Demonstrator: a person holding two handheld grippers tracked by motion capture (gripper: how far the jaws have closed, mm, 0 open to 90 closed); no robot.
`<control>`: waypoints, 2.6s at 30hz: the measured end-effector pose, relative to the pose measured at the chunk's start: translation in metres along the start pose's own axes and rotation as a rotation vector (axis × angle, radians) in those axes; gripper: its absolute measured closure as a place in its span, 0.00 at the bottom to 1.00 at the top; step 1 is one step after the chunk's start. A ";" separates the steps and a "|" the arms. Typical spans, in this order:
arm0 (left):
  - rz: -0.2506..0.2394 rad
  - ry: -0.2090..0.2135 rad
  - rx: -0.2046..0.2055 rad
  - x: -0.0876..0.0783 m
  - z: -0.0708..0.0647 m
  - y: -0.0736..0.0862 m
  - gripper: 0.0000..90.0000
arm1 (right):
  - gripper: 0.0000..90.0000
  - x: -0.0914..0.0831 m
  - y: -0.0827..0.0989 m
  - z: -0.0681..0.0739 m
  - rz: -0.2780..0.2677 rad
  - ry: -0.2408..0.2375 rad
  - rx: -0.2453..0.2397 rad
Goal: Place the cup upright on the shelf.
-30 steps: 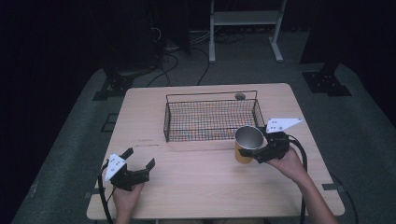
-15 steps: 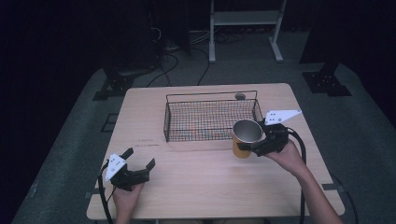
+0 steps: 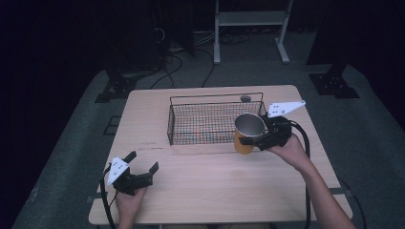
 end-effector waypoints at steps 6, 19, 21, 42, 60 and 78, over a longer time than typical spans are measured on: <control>0.000 0.000 0.002 0.000 0.000 0.000 0.00 | 0.14 0.003 -0.006 -0.005 0.000 -0.008 0.004; 0.000 0.001 -0.002 0.000 0.000 0.000 0.00 | 0.14 0.012 -0.019 -0.018 0.020 -0.009 0.011; -0.001 0.001 -0.004 0.000 0.000 0.000 0.00 | 0.14 0.013 -0.022 -0.021 0.025 -0.008 0.008; -0.003 0.003 -0.006 0.000 0.001 0.000 0.00 | 0.14 0.024 -0.056 -0.037 0.034 0.006 -0.012; -0.003 0.005 -0.008 0.000 0.001 0.000 0.00 | 0.14 0.044 -0.086 -0.053 0.036 -0.006 -0.018; -0.001 0.007 0.002 0.000 -0.001 0.000 0.00 | 0.14 0.080 -0.089 -0.086 0.052 0.001 0.032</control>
Point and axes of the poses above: each handheld gripper's, and its own axes: x roughly forward along the jaws, y roughly out of its underside, z roughly to its left, the point moved 4 cm from there along x, roughly forward along the jaws, and after that the axes turned 4 degrees about -y, right-handed, at the moved point
